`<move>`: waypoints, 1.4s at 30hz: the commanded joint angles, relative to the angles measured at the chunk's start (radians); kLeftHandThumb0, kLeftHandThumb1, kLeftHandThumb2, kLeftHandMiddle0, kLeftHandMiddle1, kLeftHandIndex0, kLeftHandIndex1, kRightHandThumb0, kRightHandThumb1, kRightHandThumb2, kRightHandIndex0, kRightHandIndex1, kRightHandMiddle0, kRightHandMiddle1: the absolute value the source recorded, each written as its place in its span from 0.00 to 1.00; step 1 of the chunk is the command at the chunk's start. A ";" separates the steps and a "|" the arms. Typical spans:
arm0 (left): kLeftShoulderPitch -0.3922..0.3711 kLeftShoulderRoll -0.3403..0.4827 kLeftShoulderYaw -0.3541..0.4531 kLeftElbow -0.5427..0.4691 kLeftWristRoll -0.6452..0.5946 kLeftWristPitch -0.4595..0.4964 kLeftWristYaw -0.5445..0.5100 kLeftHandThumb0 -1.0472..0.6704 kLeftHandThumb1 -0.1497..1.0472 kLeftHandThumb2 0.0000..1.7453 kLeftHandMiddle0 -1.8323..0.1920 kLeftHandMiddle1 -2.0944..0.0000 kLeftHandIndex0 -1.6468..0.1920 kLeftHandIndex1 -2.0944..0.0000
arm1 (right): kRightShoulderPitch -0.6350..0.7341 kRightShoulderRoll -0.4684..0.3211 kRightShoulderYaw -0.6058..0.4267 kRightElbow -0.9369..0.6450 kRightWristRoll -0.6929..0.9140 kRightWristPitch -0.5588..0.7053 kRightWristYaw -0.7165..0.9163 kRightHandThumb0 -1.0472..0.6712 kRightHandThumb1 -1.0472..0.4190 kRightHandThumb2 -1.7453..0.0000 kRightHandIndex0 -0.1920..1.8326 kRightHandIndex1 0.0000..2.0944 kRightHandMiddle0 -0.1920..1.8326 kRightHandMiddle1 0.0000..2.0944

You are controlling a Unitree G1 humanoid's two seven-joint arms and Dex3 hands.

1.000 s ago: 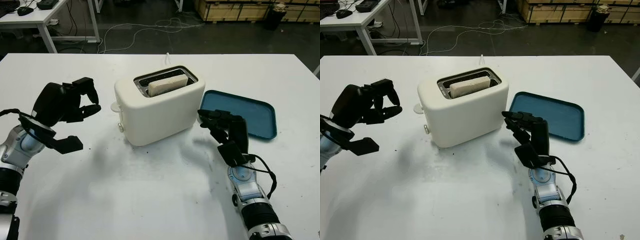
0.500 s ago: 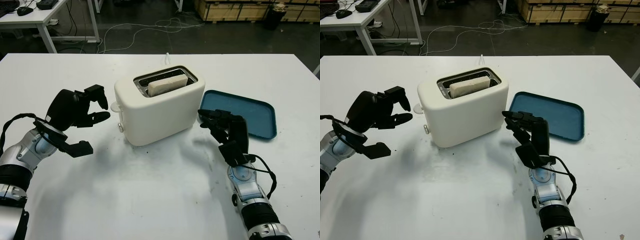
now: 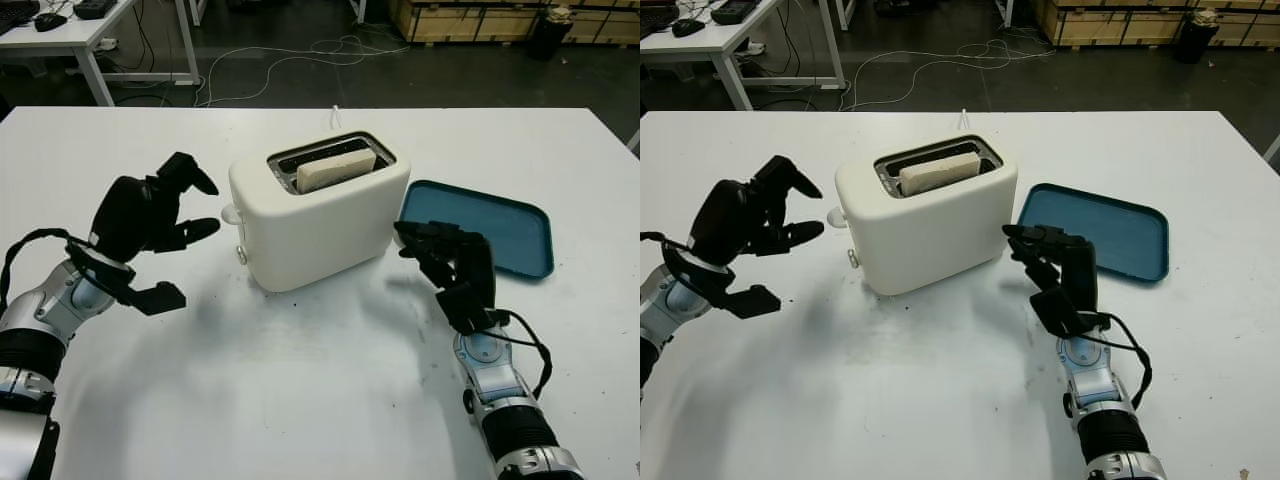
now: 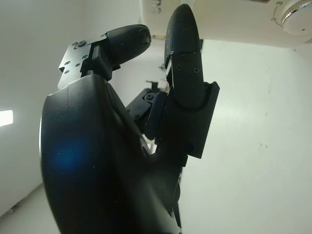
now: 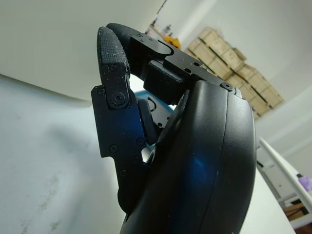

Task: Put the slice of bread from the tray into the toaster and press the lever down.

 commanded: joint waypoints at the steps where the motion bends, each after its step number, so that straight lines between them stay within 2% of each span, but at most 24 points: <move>1: -0.021 0.013 0.008 -0.007 -0.005 -0.014 0.013 0.26 0.89 0.21 0.44 0.17 0.89 0.24 | -0.011 0.003 0.001 0.002 0.001 -0.019 -0.002 0.28 0.09 0.96 0.60 0.43 0.71 0.00; 11: -0.041 0.006 -0.004 0.019 0.008 -0.051 0.011 0.26 0.89 0.17 0.51 0.17 0.84 0.30 | -0.013 0.001 0.003 0.006 -0.007 -0.022 -0.009 0.28 0.09 0.96 0.60 0.43 0.71 0.00; 24: -0.085 -0.004 -0.044 0.061 0.037 -0.038 0.006 0.26 0.89 0.20 0.54 0.17 0.87 0.20 | -0.009 0.004 0.004 -0.001 0.002 -0.014 0.003 0.29 0.09 0.97 0.59 0.44 0.70 0.00; 29: -0.095 -0.013 -0.054 0.069 0.027 -0.017 -0.017 0.26 0.89 0.19 0.49 0.17 0.87 0.17 | -0.010 0.004 0.004 0.003 0.000 -0.019 -0.001 0.29 0.09 0.97 0.59 0.44 0.70 0.00; 34: -0.088 -0.009 -0.057 0.051 0.006 0.005 -0.072 0.25 0.89 0.25 0.48 0.17 0.88 0.17 | -0.009 0.006 0.002 0.000 0.007 -0.012 0.003 0.28 0.09 0.97 0.59 0.44 0.70 0.00; 38: -0.079 -0.014 -0.048 0.033 -0.036 0.014 -0.129 0.23 0.89 0.33 0.48 0.17 0.84 0.17 | -0.011 0.004 0.003 0.007 0.004 -0.020 0.001 0.29 0.09 0.98 0.58 0.43 0.70 0.00; 42: -0.079 -0.003 -0.052 0.011 -0.004 0.027 -0.114 0.23 0.89 0.33 0.47 0.17 0.84 0.17 | -0.010 0.003 0.004 0.005 0.002 -0.016 0.000 0.29 0.09 0.98 0.58 0.43 0.70 0.00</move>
